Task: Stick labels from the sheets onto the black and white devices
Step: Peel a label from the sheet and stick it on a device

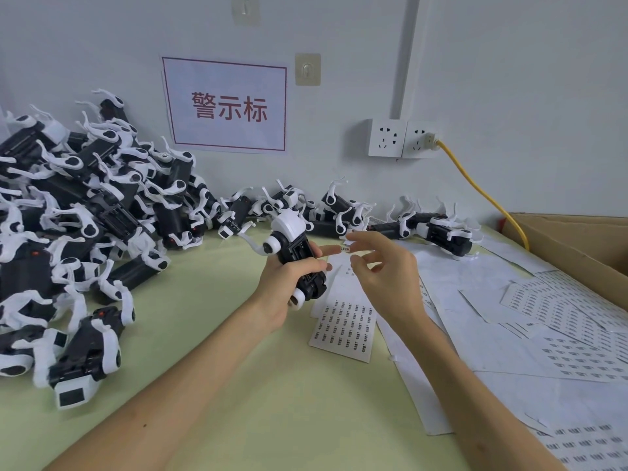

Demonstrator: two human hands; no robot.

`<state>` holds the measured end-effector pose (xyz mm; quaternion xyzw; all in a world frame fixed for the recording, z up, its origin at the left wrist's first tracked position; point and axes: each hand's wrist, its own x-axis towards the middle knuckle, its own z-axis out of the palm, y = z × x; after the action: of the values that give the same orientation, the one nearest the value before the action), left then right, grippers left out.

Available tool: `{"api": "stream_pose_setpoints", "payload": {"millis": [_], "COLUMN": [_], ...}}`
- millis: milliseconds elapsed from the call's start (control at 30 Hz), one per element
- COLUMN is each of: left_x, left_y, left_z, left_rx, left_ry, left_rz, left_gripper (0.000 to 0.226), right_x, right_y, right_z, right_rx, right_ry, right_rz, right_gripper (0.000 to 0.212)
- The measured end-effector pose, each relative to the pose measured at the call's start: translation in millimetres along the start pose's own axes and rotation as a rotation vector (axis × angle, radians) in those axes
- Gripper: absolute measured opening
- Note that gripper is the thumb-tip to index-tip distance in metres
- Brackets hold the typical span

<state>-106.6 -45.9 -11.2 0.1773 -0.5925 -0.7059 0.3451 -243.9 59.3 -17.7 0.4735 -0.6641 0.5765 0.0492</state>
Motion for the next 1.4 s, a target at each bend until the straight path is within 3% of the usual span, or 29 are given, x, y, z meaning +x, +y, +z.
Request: {"api": "stream_pose_setpoints", "payload": {"millis": [167,467,1400], "left_x": [-1.3,-2.7,-2.0], "left_y": [-1.0,-0.6,-4.8], "left_z": [0.7,2.1,2.9], "left_rx": [0.041,0.124,0.275], "left_ry": [-0.011,0.000,-0.058], "left_rz": [-0.005,0.011,0.147], "left_gripper": [0.017,0.019,0.010], "right_x": [-1.4,0.6,-0.8], "right_y": [4.7,6.3,0.5], "right_z": [3.9,0.7,-2.6], "right_rx": [-0.100,-0.182,-0.260], "right_ry": [-0.056,0.049,-0.003], "right_rz": [0.019,-0.130,-0.132], "right_gripper": [0.029,0.015,0.007]}}
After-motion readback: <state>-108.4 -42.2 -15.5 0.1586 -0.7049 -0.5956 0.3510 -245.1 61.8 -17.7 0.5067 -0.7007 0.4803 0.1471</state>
